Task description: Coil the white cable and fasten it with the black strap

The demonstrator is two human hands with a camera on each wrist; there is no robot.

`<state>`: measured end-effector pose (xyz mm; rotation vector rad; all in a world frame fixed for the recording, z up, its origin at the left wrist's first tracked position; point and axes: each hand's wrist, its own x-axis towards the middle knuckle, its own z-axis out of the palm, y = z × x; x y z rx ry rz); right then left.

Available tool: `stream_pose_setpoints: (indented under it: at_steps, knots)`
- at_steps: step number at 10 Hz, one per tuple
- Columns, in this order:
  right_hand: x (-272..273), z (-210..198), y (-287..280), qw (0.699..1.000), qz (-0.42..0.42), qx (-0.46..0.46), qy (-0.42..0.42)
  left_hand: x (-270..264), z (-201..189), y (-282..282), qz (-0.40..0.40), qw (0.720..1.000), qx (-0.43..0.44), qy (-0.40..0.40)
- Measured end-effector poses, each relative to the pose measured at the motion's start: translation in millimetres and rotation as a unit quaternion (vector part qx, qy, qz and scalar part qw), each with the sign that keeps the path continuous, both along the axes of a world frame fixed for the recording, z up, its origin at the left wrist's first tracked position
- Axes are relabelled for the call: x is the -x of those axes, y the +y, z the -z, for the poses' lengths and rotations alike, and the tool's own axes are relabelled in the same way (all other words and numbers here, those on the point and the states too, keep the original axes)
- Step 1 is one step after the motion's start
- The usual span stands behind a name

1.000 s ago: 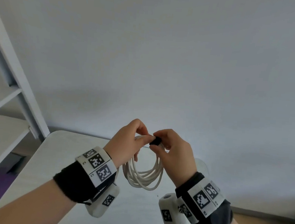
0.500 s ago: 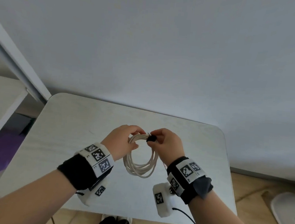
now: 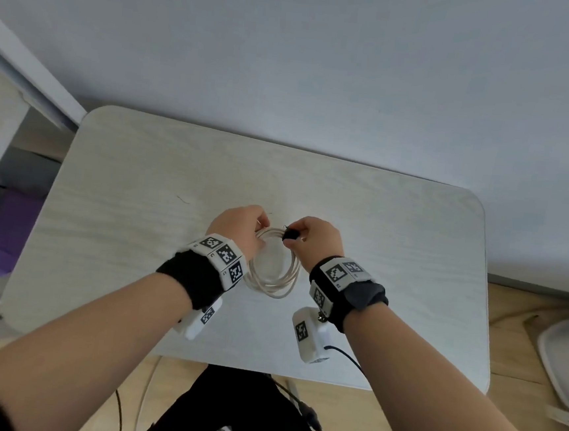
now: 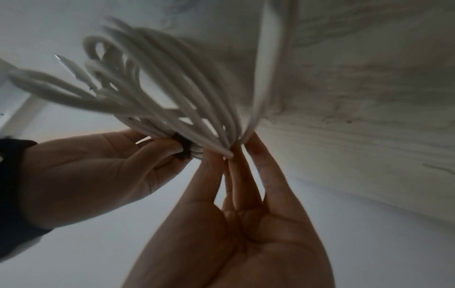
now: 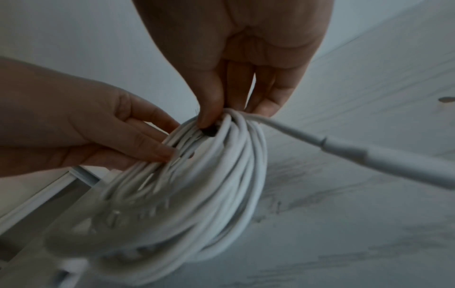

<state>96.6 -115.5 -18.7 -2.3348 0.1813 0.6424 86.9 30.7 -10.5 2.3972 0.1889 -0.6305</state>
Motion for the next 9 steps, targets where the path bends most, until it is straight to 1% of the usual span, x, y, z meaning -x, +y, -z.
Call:
stream_pose_setpoints:
  at_steps: [2,4,6,7,8,9]
  knots:
    - [-6.8,15.7,3.4,1.000,-0.008,0.007,-0.003,-7.6,16.2,0.9,-0.008,1.000,-0.007,-0.003]
    - [-10.5,22.5,1.3,0.999,-0.027,0.016,-0.006,-10.9,26.8,-1.9,0.015,0.999,-0.035,-0.034]
    - [-3.1,26.0,3.1,1.000,-0.019,0.015,-0.019,-7.6,28.8,-6.2,0.024,0.997,-0.045,-0.053]
    - [3.8,27.9,6.1,0.996,-0.054,0.068,-0.025,-3.6,32.1,-7.0,0.032,0.996,-0.059,-0.056]
    - [7.3,25.9,5.3,0.989,-0.088,0.103,-0.051,-3.5,33.5,-3.8,0.045,0.995,-0.081,-0.046]
    - [6.8,20.6,1.5,0.991,-0.077,0.088,-0.068,-5.3,26.9,-1.2,0.035,0.994,-0.101,-0.029]
